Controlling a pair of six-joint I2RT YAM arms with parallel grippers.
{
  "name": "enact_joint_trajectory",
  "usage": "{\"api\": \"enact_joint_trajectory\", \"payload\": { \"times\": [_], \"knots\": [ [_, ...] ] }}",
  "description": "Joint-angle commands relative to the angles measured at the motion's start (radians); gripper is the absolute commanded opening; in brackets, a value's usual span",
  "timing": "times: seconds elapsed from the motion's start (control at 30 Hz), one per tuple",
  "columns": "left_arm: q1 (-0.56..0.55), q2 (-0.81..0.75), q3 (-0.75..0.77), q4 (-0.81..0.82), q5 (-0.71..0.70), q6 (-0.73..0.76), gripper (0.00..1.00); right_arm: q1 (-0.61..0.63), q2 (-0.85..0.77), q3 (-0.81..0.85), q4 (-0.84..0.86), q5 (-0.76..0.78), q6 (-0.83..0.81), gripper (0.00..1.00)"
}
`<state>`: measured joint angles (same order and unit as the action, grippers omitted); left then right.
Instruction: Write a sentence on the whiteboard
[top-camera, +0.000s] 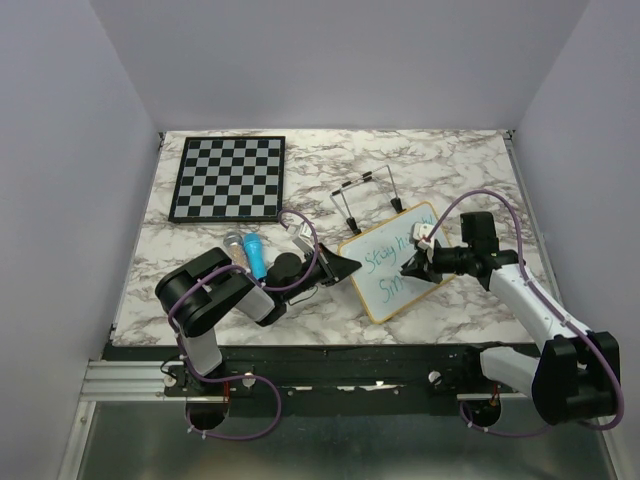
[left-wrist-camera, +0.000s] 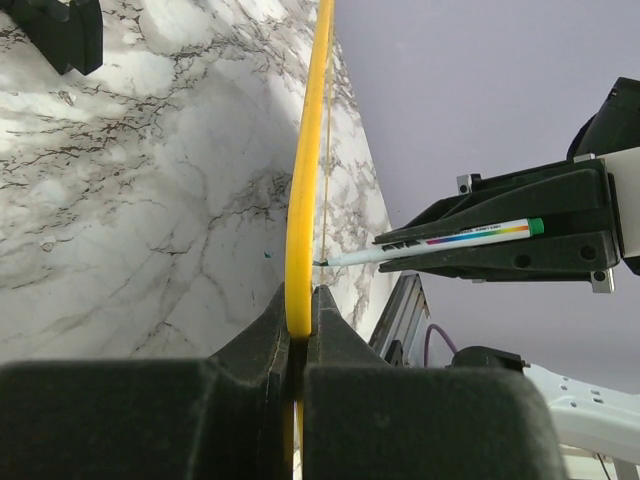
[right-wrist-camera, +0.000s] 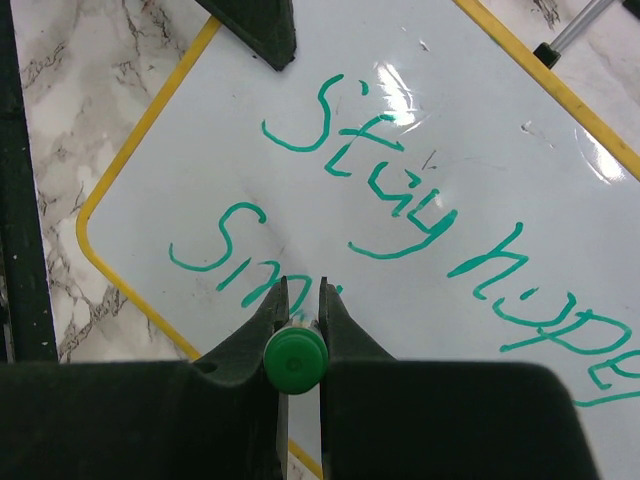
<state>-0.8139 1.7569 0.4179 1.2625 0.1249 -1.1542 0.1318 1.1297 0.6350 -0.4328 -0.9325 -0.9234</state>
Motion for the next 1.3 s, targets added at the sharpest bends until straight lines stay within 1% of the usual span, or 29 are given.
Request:
{"api": "enact_joint_trajectory", "payload": {
  "times": [0.0,0.13,0.3,0.4,0.63,0.77,0.87,1.0,1.27],
  "knots": [
    [-0.008,0.006,0.021,0.112,0.021,0.008,0.0,0.006,0.005,-0.003,0.045,0.04,0.03,0.01],
    [-0.01,0.007,0.019,0.112,0.019,0.008,0.0,0.005,-0.016,-0.009,0.103,0.118,0.086,0.01],
    [-0.01,0.004,0.016,0.114,0.021,0.008,0.0,0.005,-0.021,-0.014,0.108,0.113,0.09,0.01],
    [-0.008,0.003,0.015,0.114,0.018,0.01,0.0,0.006,-0.011,-0.008,0.063,0.089,0.054,0.01],
    [-0.008,0.006,0.016,0.117,0.018,0.01,0.0,0.006,0.019,0.014,-0.105,0.029,-0.084,0.01],
    [-0.01,0.007,0.018,0.115,0.018,0.01,0.0,0.005,0.024,0.017,-0.161,0.021,-0.143,0.01],
    [-0.01,0.009,0.021,0.115,0.019,0.008,0.0,0.005,0.03,0.025,-0.184,0.021,-0.153,0.01],
    [-0.01,0.006,0.019,0.114,0.018,0.008,0.0,0.006,0.036,0.028,-0.161,0.044,-0.123,0.01],
    [-0.008,0.004,0.015,0.114,0.018,0.01,0.0,0.005,-0.022,0.011,0.032,0.121,0.053,0.0]
  ]
}}
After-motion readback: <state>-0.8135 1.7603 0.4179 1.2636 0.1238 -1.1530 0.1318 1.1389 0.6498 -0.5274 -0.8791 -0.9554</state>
